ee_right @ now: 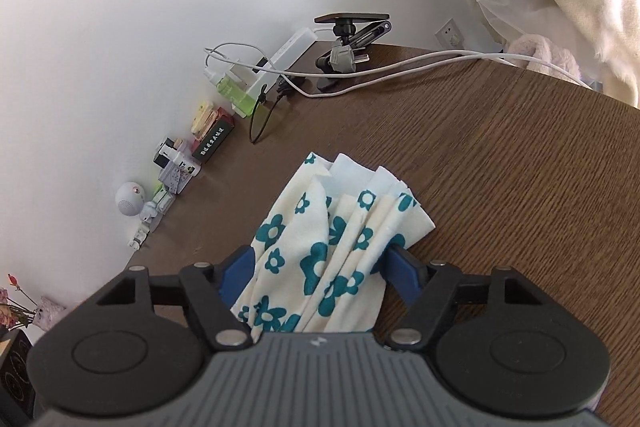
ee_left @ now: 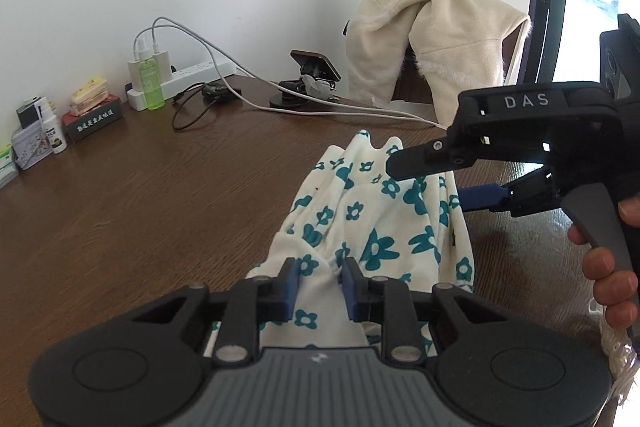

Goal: Fold clothes

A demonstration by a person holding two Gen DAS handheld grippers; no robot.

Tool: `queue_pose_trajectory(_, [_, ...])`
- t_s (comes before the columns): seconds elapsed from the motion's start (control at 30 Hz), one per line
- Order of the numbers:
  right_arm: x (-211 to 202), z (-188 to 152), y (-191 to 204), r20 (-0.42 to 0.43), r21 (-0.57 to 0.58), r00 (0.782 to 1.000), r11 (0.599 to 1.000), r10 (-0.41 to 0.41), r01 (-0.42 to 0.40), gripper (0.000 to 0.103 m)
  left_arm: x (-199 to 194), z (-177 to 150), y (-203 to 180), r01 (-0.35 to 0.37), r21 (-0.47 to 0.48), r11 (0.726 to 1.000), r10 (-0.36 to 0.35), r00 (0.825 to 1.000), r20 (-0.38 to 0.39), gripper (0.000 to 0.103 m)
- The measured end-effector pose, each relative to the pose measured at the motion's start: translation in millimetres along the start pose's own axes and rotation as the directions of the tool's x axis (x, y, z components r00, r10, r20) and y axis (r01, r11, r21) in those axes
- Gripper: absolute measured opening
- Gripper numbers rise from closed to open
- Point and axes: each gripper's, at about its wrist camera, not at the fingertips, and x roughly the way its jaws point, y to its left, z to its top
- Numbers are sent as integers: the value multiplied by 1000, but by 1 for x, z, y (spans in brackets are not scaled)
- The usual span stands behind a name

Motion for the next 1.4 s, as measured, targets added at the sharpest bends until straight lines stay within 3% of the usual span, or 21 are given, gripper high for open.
queue_pose_trajectory(0.1, [8,4,6,-12,-11,1000,1000,-24,24,67,-1,-2,1,6,0,1000,-6,1000,6,22])
queue_pose_trajectory(0.27, [16,9,5,-18,18,999,999,-50,51,41,-1,-3,3,20,-6,1000,-20,1000,14,22])
queue_pose_trajectory(0.37, [18,9,4,-22,18,998,998,-63,63,31,-1,-3,5,26,-13,1000,-26,1000,16,22])
queue_pose_trajectory(0.43, [19,8,4,-20,15,998,998,-56,56,17,-1,-3,6,29,-17,999,-28,999,18,22])
queue_pose_trajectory(0.57, [11,2,12,24,-58,999,997,-44,45,13,-7,-3,7,31,-40,999,-29,999,37,23])
queue_pose_trajectory(0.73, [-8,-9,47,109,-315,993,946,-48,80,13,-49,-9,20,-14,-118,993,25,996,88,23])
queue_pose_trajectory(0.83, [-21,-22,74,156,-490,987,866,-26,100,13,-90,-21,33,-56,-175,983,79,989,129,23])
queue_pose_trajectory(0.93, [-32,-41,101,181,-650,983,753,22,103,13,-128,-39,43,-107,-226,968,144,977,155,24])
queue_pose_trajectory(1.1, [-40,-87,143,155,-869,982,487,107,84,13,-173,-63,48,-180,-280,943,236,955,181,24])
queue_pose_trajectory(1.27, [-38,-143,163,77,-969,989,244,124,45,13,-205,-79,47,-214,-306,928,284,936,208,24])
queue_pose_trajectory(1.4, [-28,-174,165,11,-989,996,148,87,-2,13,-205,-77,43,-182,-292,939,253,941,227,24])
